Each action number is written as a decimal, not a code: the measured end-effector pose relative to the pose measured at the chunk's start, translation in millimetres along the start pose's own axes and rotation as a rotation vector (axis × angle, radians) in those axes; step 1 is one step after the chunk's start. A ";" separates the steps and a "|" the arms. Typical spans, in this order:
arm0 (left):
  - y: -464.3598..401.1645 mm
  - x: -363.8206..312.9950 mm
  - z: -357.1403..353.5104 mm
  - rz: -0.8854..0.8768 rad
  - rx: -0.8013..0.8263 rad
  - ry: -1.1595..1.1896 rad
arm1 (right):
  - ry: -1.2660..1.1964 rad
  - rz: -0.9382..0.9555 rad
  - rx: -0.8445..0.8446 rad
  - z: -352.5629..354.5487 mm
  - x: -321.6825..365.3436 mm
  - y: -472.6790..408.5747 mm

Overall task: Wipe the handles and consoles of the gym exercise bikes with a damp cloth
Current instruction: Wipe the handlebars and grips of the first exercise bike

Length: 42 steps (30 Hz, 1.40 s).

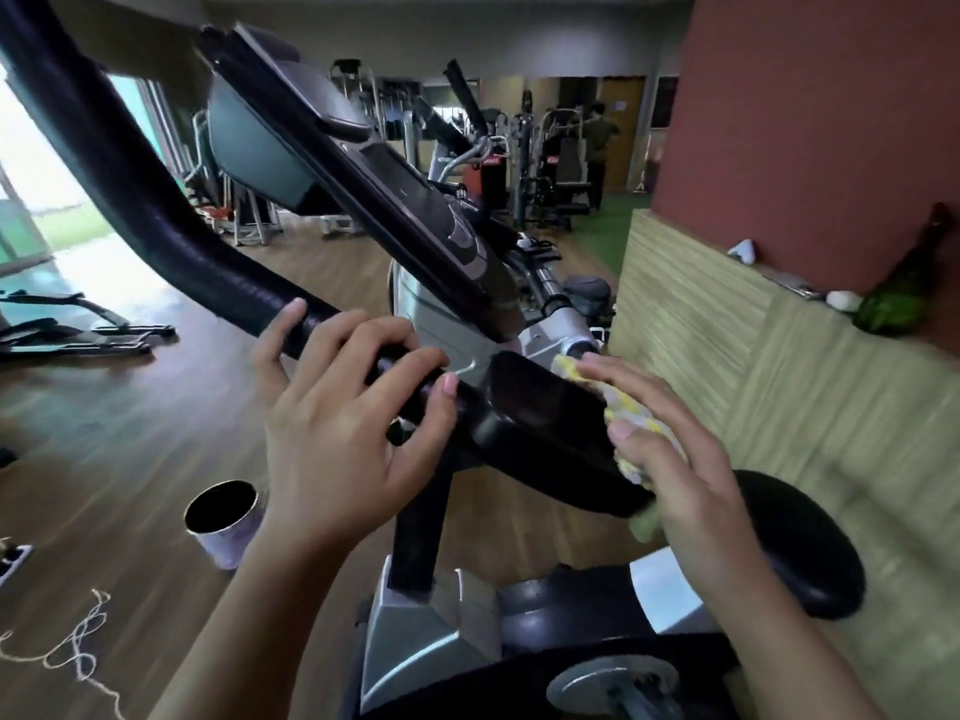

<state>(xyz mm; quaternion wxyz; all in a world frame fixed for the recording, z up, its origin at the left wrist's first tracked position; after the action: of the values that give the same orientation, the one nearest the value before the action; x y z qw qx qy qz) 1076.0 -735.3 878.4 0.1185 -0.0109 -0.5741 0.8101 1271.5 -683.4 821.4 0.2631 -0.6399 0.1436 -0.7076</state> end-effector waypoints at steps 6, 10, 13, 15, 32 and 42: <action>3.5 3.0 1.1 -0.005 0.026 0.032 | 0.277 0.134 -0.003 -17.1 28.1 16.3; 2.7 8.4 5.0 -0.047 0.052 0.088 | 0.330 0.091 -0.048 -17.2 28.1 14.9; 2.0 14.7 8.9 -0.082 0.073 0.155 | 0.489 0.110 -0.061 -33.5 41.8 9.3; 0.9 20.3 11.7 -0.082 0.059 0.192 | 0.614 0.147 -0.054 -50.3 53.4 3.7; 1.8 35.8 16.8 -0.075 0.030 0.244 | 0.789 0.182 -0.269 -68.7 66.8 -5.7; 1.3 29.2 15.2 -0.029 0.004 0.238 | 0.884 0.256 -0.398 -67.7 66.2 7.7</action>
<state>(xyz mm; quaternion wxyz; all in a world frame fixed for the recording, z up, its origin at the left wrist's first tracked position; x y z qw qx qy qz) 1045.1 -743.8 885.8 0.1976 -0.0988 -0.5546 0.8023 1203.6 -735.6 862.7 0.1345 -0.2938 0.4509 -0.8320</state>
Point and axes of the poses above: each hand's wrist, its own y-axis away from the middle knuckle, its own z-axis out of the back of the hand, x = y × z, the point moved 8 cm from there along -y, towards the middle knuckle, and after that the axes turned 2 degrees about -z, right-handed, at the moved point
